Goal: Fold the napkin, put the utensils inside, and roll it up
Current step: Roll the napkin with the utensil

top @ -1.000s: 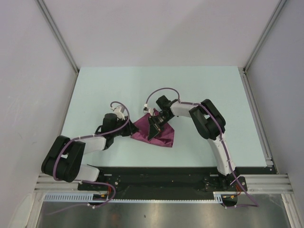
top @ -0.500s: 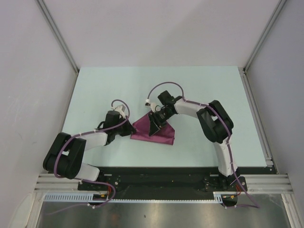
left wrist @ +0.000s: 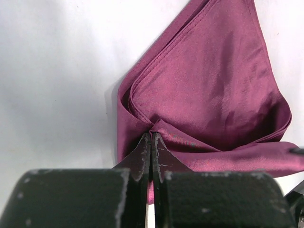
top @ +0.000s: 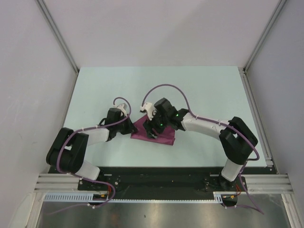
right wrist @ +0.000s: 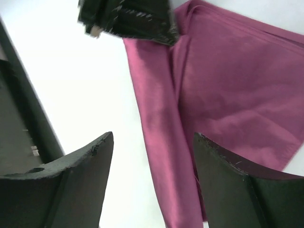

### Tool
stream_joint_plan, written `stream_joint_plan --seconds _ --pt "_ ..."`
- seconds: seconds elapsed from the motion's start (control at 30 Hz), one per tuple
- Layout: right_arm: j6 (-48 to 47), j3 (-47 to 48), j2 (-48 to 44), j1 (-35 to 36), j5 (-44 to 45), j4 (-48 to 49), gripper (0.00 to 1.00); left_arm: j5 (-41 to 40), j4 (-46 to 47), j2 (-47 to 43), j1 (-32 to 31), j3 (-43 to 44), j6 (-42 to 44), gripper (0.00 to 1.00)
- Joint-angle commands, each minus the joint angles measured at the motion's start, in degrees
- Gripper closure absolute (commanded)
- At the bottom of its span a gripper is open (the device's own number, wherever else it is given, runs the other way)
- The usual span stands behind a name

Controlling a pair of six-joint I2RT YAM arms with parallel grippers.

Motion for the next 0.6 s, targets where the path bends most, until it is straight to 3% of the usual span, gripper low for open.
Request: stream_joint_plan --seconds 0.0,0.23,0.57 --pt "-5.8 -3.4 -0.7 4.8 14.7 6.2 0.27 -0.1 -2.9 1.9 0.1 1.2 0.9 1.00" --pt "-10.5 -7.0 0.1 10.6 24.4 12.7 0.28 -0.1 -3.4 2.5 0.1 1.8 0.9 1.00" --pt "-11.6 -5.9 5.2 11.4 23.0 11.5 0.31 -0.1 -4.2 2.4 0.1 2.4 1.0 1.00"
